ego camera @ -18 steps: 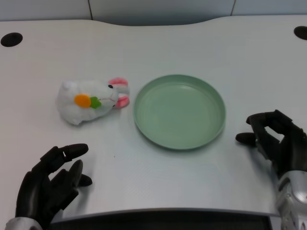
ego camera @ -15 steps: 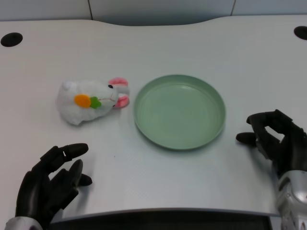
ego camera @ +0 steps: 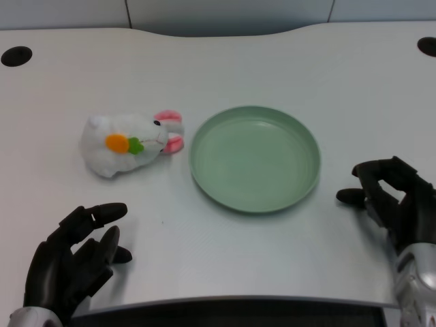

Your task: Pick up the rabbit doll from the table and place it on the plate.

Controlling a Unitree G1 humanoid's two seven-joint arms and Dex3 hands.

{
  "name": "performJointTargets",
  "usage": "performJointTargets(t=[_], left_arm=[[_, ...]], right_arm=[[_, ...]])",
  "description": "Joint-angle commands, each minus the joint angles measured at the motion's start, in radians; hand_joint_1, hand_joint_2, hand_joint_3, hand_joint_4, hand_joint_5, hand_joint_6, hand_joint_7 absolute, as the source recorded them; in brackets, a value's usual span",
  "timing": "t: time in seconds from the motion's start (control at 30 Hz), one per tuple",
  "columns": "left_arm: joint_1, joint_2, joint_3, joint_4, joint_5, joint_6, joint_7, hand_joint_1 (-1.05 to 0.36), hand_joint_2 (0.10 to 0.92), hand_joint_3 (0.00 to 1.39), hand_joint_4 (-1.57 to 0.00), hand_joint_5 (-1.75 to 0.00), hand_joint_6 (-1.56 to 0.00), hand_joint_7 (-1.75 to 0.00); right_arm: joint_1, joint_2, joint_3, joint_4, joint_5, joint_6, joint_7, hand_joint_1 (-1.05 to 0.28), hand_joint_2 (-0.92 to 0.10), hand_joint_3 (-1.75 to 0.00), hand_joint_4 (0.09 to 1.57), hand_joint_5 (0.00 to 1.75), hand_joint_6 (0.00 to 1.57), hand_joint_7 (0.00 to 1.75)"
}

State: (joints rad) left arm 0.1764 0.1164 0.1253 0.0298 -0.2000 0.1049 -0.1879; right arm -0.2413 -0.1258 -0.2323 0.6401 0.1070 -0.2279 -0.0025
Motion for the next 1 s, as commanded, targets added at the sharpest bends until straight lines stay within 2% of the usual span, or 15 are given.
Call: performJointTargets(t=[0.03,0.2,0.33,0.43,0.57,0.63,0.67,0.73,0.87,0.9,0.97,1.0], left_arm=[[0.007,0.0,0.006,0.002,-0.005,-0.001,-0.006,-0.42,0.921,0.56,-0.38,-1.67,-0.4,-0.92],[0.015,-0.006,0.015,-0.006,-0.034,-0.062,-0.045,-0.44,0.921,0.56,-0.37,-1.67,-0.39,-0.93],[0.02,-0.007,0.024,-0.044,-0.063,-0.109,-0.074,-0.46,0.921,0.55,-0.36,-1.67,-0.39,-0.92],[0.019,-0.003,0.026,-0.071,-0.083,-0.151,-0.108,-0.45,0.921,0.53,-0.34,-1.72,-0.38,-0.95],[0.002,0.035,0.013,-0.065,-0.009,-0.289,-0.134,-0.46,0.921,0.54,-0.32,-1.74,-0.34,-1.0],[-0.011,0.051,0.005,-0.056,0.033,-0.357,-0.139,-0.47,0.921,0.45,-0.31,-1.71,-0.36,-0.99],[-0.021,0.066,-0.003,-0.059,0.069,-0.381,-0.133,-0.48,0.921,0.43,-0.31,-1.7,-0.36,-0.99],[-0.044,0.101,-0.016,-0.068,0.139,-0.402,-0.122,-0.48,0.921,0.38,-0.28,-1.61,-0.34,-0.95],[-0.098,0.18,-0.034,-0.105,0.262,-0.363,-0.11,-0.42,0.921,0.3,-0.27,-1.48,-0.35,-0.79],[-0.112,0.204,-0.039,-0.115,0.304,-0.348,-0.106,-0.45,0.921,0.26,-0.23,-1.37,-0.34,-0.67],[-0.124,0.23,-0.045,-0.129,0.348,-0.327,-0.101,-0.46,0.921,0.23,-0.21,-1.31,-0.34,-0.6],[-0.157,0.268,-0.053,-0.127,0.404,-0.317,-0.1,-0.47,0.921,0.23,-0.21,-1.3,-0.34,-0.58]], right_arm=[[0.007,0.005,0.001,-0.01,0.008,0.003,0.005,-0.75,-0.92,-0.14,0.87,0.9,0.81,1.21],[0.008,0.006,0.007,-0.018,-0.002,0.01,-0.011,-0.75,-0.92,-0.14,0.86,0.9,0.81,1.21],[0.007,0.006,0.012,-0.018,-0.004,0.009,-0.014,-0.75,-0.92,-0.16,0.84,0.9,0.8,1.22],[0.007,0.007,0.013,-0.017,-0.001,0.001,-0.01,-0.75,-0.92,-0.16,0.85,0.91,0.8,1.22],[0.006,0.008,0.015,-0.015,-0.002,0.002,-0.012,-0.75,-0.92,-0.16,0.84,0.91,0.8,1.23],[0.005,0.009,0.015,-0.014,-0.001,0.001,-0.012,-0.75,-0.92,-0.16,0.83,0.91,0.8,1.23],[0.005,0.008,0.017,-0.012,-0.005,-0.002,-0.013,-0.75,-0.92,-0.16,0.83,0.91,0.79,1.23],[0.004,0.007,0.02,-0.01,-0.009,-0.004,-0.016,-0.74,-0.92,-0.17,0.83,0.91,0.79,1.23],[0.001,0.009,0.022,-0.008,-0.007,-0.001,-0.02,-0.74,-0.92,-0.17,0.83,0.91,0.78,1.24],[0.002,0.01,0.023,-0.009,-0.006,0.0,-0.021,-0.74,-0.92,-0.17,0.83,0.91,0.78,1.24],[0.002,0.011,0.025,-0.01,-0.006,0.001,-0.022,-0.74,-0.92,-0.17,0.83,0.92,0.79,1.24],[0.003,0.013,0.027,-0.007,-0.006,-0.01,-0.02,-0.74,-0.92,-0.17,0.84,0.92,0.79,1.24]])
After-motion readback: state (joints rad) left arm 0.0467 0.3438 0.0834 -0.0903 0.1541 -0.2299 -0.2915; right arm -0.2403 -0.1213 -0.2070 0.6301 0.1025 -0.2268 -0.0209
